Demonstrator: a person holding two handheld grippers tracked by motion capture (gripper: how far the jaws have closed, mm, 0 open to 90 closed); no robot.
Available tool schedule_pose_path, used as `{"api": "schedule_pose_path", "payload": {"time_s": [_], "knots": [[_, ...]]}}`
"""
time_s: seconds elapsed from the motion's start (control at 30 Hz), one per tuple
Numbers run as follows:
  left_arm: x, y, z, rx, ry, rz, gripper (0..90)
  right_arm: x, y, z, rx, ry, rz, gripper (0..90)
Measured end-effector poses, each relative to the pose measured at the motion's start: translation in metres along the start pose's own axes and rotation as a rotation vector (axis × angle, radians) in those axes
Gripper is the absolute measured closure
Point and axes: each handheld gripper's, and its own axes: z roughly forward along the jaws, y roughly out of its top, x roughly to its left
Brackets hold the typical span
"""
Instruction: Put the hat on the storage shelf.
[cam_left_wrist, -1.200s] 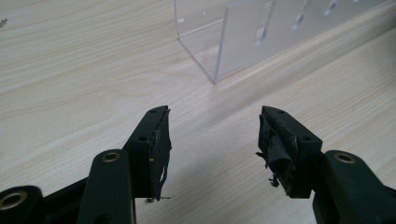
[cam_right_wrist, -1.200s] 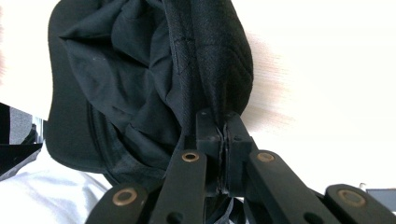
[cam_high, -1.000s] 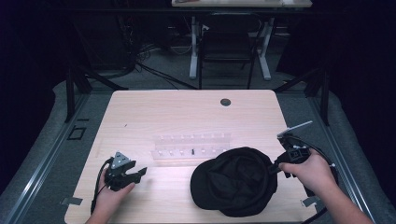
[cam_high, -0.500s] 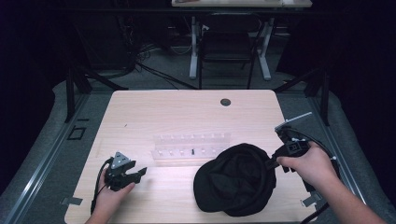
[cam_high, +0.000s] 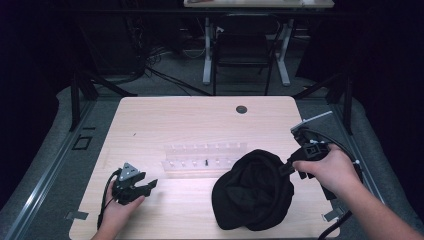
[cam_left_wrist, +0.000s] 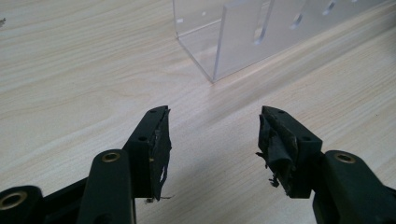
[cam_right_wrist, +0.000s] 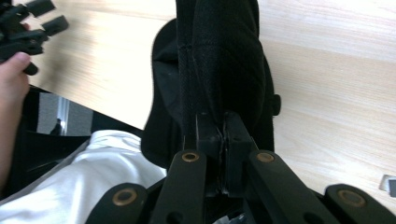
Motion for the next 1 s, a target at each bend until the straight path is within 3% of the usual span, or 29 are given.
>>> {"api": "schedule_pose_path", "payload": {"time_s": [0.1, 0.27, 0.43, 0.57, 0.63, 0.83, 1.0], "knots": [[0.000, 0.000, -0.001, 0.008, -0.003, 0.001, 43.8, 0.003, 0.000, -0.003, -0.005, 0.008, 0.005, 87.8], [0.000, 0.000, 0.000, -0.001, 0.001, -0.001, 43.8, 0.007, 0.001, -0.012, -0.024, 0.090, 0.034, 87.9], [0.000, 0.000, 0.000, -0.002, 0.001, -0.001, 43.9, 0.011, 0.002, -0.021, -0.034, 0.165, 0.035, 87.9], [0.000, 0.000, -0.001, 0.006, -0.002, 0.000, 43.9, 0.011, 0.002, -0.026, -0.045, 0.197, 0.029, 88.0], [0.001, 0.000, -0.001, 0.006, -0.002, 0.001, 43.8, 0.012, 0.002, -0.028, -0.066, 0.214, 0.052, 88.0], [0.000, 0.000, 0.000, 0.000, 0.002, 0.000, 43.8, 0.010, 0.002, -0.035, -0.084, 0.292, 0.043, 88.0], [0.000, 0.000, 0.000, 0.000, 0.002, 0.001, 43.9, 0.008, 0.002, -0.039, -0.107, 0.307, 0.043, 88.0]]}}
